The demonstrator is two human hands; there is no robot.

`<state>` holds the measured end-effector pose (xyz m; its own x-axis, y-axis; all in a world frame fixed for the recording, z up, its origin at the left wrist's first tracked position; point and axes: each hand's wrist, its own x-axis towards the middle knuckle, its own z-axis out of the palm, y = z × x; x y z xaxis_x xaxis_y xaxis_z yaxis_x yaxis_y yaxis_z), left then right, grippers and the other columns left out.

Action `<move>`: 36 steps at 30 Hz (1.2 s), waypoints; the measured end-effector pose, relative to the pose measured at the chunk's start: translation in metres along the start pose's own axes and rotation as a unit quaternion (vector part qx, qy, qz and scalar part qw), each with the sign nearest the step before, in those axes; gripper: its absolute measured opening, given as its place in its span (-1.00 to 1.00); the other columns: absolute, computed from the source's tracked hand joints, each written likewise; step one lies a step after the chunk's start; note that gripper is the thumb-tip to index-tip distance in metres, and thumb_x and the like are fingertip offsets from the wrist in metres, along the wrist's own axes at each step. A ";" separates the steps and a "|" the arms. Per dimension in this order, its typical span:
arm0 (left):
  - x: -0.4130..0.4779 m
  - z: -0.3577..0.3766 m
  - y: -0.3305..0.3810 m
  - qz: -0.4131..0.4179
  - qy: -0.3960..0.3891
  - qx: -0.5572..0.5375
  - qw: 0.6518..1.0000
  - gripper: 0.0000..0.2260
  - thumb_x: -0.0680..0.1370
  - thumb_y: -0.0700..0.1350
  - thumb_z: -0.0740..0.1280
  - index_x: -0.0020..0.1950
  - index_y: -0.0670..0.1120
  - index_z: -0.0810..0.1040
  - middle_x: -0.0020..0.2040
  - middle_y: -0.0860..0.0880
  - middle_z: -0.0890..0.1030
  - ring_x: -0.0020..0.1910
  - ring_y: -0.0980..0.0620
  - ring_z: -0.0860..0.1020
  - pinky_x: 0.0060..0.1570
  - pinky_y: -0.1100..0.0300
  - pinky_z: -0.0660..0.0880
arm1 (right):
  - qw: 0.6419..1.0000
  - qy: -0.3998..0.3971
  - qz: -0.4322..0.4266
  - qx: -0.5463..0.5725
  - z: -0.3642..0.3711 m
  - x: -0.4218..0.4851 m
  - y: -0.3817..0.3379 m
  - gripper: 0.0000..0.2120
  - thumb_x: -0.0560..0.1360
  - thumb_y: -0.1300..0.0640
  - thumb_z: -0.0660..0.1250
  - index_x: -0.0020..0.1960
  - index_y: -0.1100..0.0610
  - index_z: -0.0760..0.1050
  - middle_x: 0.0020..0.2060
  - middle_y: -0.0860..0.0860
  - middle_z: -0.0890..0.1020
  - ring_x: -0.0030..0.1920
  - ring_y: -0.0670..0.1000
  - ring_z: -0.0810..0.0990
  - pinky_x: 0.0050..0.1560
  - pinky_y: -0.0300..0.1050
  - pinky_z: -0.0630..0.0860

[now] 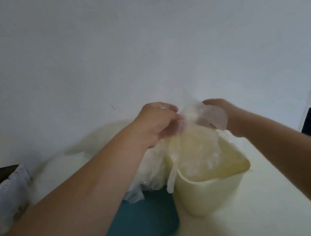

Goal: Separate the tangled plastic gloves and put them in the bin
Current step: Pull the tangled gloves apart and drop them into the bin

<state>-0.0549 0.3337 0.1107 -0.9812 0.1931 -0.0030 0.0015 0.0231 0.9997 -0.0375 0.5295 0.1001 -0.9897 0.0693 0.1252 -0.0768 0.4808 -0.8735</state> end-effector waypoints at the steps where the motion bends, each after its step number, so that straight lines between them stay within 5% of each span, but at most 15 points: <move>1: 0.007 0.006 -0.005 -0.011 0.003 0.026 1.000 -0.78 0.53 -0.48 0.39 0.00 -0.18 0.62 -0.20 -0.13 0.65 -0.49 0.03 0.64 -0.46 0.24 0.57 | 0.998 0.045 0.017 0.033 -0.013 0.004 0.001 -0.68 0.52 0.44 0.39 0.25 0.28 0.54 -0.06 0.17 0.66 -0.15 0.13 0.60 -0.14 -0.06 0.51; 5: 0.036 0.026 -0.026 -0.036 0.011 0.142 0.989 -0.73 0.52 -0.51 0.33 -0.13 -0.14 0.49 -0.29 -0.06 0.53 -0.37 -0.12 0.57 -0.20 -0.01 0.62 | 0.976 0.195 -0.035 -0.093 -0.034 -0.003 -0.002 -0.65 0.58 0.27 0.24 0.29 0.04 0.58 0.08 -0.03 0.66 -0.07 0.00 0.62 -0.28 -0.26 0.49; 7: 0.044 0.032 -0.031 -0.040 0.016 0.193 0.980 -0.79 0.54 -0.43 0.34 0.00 -0.13 0.50 -0.19 -0.07 0.58 -0.30 -0.09 0.56 -0.20 0.07 0.66 | 0.986 0.121 -0.066 -0.096 -0.019 -0.021 -0.016 -0.73 0.61 0.20 0.28 0.24 0.02 0.63 0.08 -0.06 0.67 -0.07 -0.03 0.64 -0.28 -0.35 0.51; 9: 0.049 0.035 -0.034 -0.049 0.026 0.173 0.983 -0.82 0.58 -0.36 0.32 0.10 -0.11 0.49 0.00 -0.14 0.57 -0.19 -0.10 0.55 -0.14 0.12 0.62 | 0.982 -0.045 -0.032 -0.183 0.007 -0.032 -0.020 -0.68 0.63 0.12 0.30 0.36 0.04 0.57 0.26 0.00 0.63 0.08 0.00 0.61 -0.04 -0.28 0.51; 12: 0.047 0.029 -0.036 -0.026 0.082 0.106 0.991 -0.84 0.58 -0.34 0.27 0.07 -0.10 0.50 0.04 -0.10 0.53 -0.03 -0.08 0.51 -0.01 0.07 0.51 | 0.913 -0.216 0.063 -0.340 0.046 -0.034 -0.018 -0.42 0.67 -0.13 0.21 0.63 -0.01 0.20 0.56 0.02 0.34 0.47 0.14 0.40 0.35 0.01 0.38; 16: 0.031 0.003 -0.037 0.025 0.137 0.066 0.988 -0.72 0.55 -0.30 0.33 0.20 -0.05 0.59 0.18 0.00 0.60 0.21 -0.05 0.58 0.28 0.07 0.53 | 0.868 -0.257 0.050 -0.422 0.079 -0.011 0.007 -0.35 0.67 -0.16 0.22 0.67 -0.09 0.05 0.62 0.03 0.25 0.56 0.15 0.30 0.50 0.06 0.26; 20: 0.000 -0.026 -0.039 0.069 0.142 0.078 0.984 -0.79 0.56 -0.29 0.39 0.07 0.01 0.66 0.10 0.02 0.68 0.14 0.02 0.64 0.26 0.03 0.61 | 0.801 -0.317 0.061 -0.504 0.094 -0.004 0.022 -0.36 0.64 -0.13 0.26 0.65 -0.09 0.15 0.60 0.02 0.29 0.55 0.16 0.32 0.49 0.13 0.29; 24: -0.039 -0.057 -0.043 0.118 0.162 0.113 0.973 -0.80 0.58 -0.29 0.40 0.03 0.01 0.69 -0.01 0.05 0.73 0.00 0.09 0.70 0.12 0.14 0.66 | 0.870 -0.183 -0.007 -0.457 0.081 0.001 -0.001 -0.47 0.62 -0.07 0.30 0.55 -0.01 0.36 0.48 0.00 0.46 0.42 0.10 0.48 0.39 -0.03 0.41; 29: -0.065 -0.104 -0.061 0.185 0.245 0.193 0.932 -0.78 0.61 -0.29 0.35 0.03 0.03 0.65 0.03 0.10 0.68 -0.05 0.11 0.68 -0.08 0.29 0.60 | 0.940 0.008 -0.148 -0.307 0.102 -0.017 -0.048 -0.69 0.54 0.13 0.24 0.24 0.03 0.62 0.18 0.01 0.68 0.15 0.08 0.65 0.23 0.03 0.59; 32: -0.069 -0.140 -0.086 0.192 0.276 0.336 0.880 -0.81 0.61 -0.23 0.37 0.09 0.07 0.60 0.19 0.10 0.59 0.16 0.12 0.57 0.18 0.19 0.55 | 0.967 -0.037 -0.205 -0.149 0.149 -0.041 -0.065 -0.72 0.60 0.09 0.26 0.25 0.01 0.64 0.14 -0.05 0.71 0.06 -0.04 0.67 0.16 -0.10 0.62; 36: -0.072 -0.193 -0.127 -0.016 0.228 0.560 0.797 -0.63 0.59 0.07 0.33 0.40 0.10 0.50 0.53 -0.03 0.38 0.52 -0.14 0.32 0.47 -0.06 0.33 | 0.985 -0.134 -0.110 -0.016 0.208 -0.047 -0.050 -0.71 0.61 0.01 0.30 0.30 0.02 0.59 -0.11 -0.02 0.70 -0.24 0.04 0.71 -0.32 -0.09 0.69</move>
<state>-0.0221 0.1272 -0.0113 -0.9520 -0.1951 0.2357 -0.1035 0.9303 0.3520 -0.0126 0.3202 0.0403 -0.9461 -0.2712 0.1769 -0.2933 0.4863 -0.8231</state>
